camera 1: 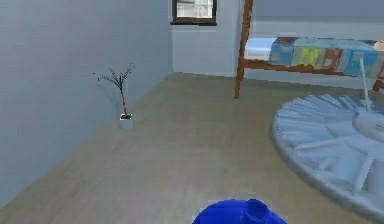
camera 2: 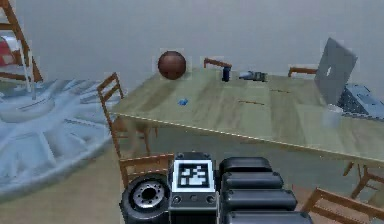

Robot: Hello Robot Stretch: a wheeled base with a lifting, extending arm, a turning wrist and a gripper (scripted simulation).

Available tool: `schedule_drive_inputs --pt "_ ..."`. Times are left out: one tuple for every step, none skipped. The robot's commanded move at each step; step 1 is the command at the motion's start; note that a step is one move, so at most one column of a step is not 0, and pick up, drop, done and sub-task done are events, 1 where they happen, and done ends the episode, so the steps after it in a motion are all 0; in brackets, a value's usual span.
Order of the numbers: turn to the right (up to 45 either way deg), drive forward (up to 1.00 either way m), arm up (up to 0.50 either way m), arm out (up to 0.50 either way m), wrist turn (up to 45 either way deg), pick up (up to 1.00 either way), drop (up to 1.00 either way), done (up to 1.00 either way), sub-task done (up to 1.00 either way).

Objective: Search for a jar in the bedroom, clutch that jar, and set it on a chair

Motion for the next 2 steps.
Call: schedule_drive_inputs --pt "-45.0 0.00 0.00 0.00 0.0 0.00 0.00 0.00 0.00" --pt "-36.0 0.00 0.00 0.00 0.0 0.00 0.00 0.00 0.00"
